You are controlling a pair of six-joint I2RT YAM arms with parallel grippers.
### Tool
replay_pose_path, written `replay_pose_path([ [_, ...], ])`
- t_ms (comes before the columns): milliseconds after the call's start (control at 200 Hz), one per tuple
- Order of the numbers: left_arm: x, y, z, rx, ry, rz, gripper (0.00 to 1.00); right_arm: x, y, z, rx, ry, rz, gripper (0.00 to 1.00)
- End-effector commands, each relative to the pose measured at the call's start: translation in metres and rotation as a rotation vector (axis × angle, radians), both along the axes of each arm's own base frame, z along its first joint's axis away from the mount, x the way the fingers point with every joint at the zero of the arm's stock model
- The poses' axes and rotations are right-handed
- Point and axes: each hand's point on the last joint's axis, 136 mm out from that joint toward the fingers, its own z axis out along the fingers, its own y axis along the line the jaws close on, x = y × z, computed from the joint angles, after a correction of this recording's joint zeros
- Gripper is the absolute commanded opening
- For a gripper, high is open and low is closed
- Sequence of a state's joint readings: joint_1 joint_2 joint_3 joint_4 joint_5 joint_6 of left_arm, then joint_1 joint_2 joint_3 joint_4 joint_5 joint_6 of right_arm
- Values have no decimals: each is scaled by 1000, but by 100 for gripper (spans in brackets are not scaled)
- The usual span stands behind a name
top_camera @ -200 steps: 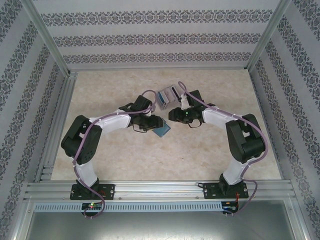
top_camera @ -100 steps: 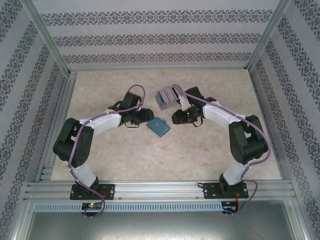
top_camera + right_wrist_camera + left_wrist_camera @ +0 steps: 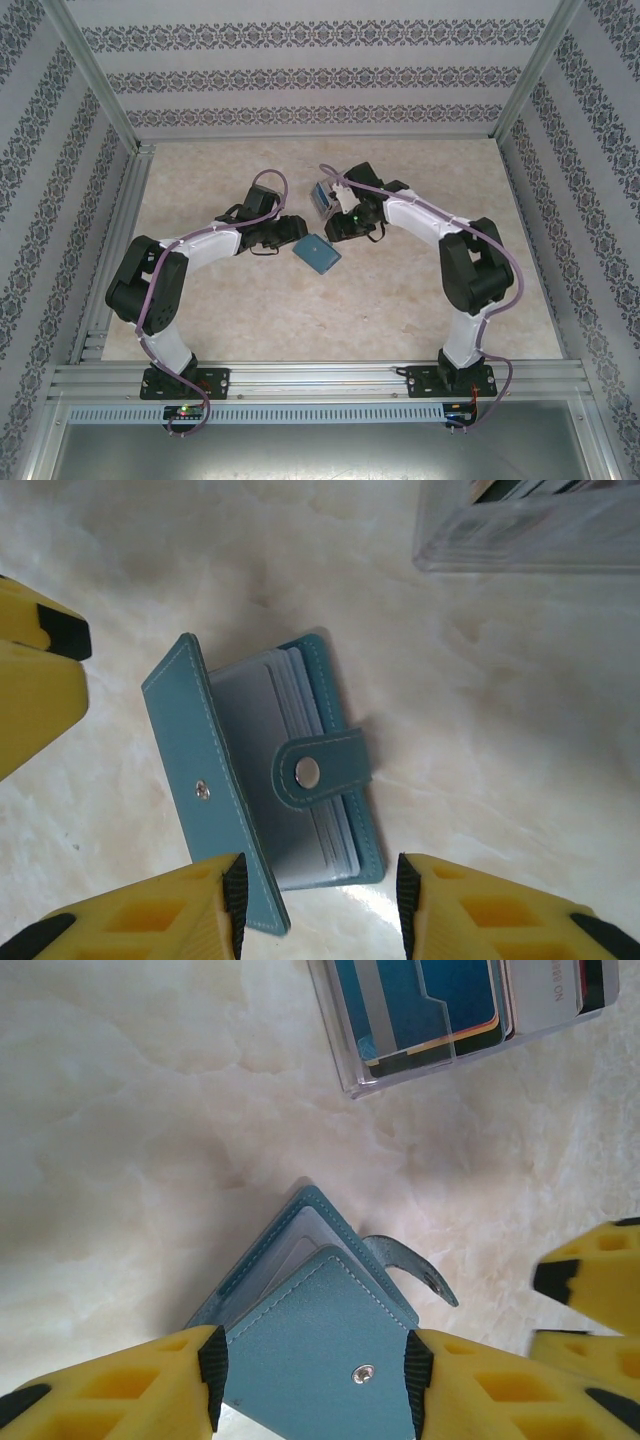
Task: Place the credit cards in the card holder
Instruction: Rotate the card holder at the center of the table.
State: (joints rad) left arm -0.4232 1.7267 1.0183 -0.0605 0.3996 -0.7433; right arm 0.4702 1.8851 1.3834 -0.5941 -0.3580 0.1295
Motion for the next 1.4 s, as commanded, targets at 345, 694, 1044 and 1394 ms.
replay_pose_path([
  [345,-3,6,-8,-2,17,15,51,6,17,-11,-163,-19,74,39],
  [694,-7,12,-14,25,24,25,51,6,19,-16,-198,-17,94,35],
  [1044,-8,13,-15,32,29,18,51,10,21,-19,-219,-24,94,23],
  [1394,-9,16,-16,51,28,19,51,12,8,-16,-209,-20,51,6],
])
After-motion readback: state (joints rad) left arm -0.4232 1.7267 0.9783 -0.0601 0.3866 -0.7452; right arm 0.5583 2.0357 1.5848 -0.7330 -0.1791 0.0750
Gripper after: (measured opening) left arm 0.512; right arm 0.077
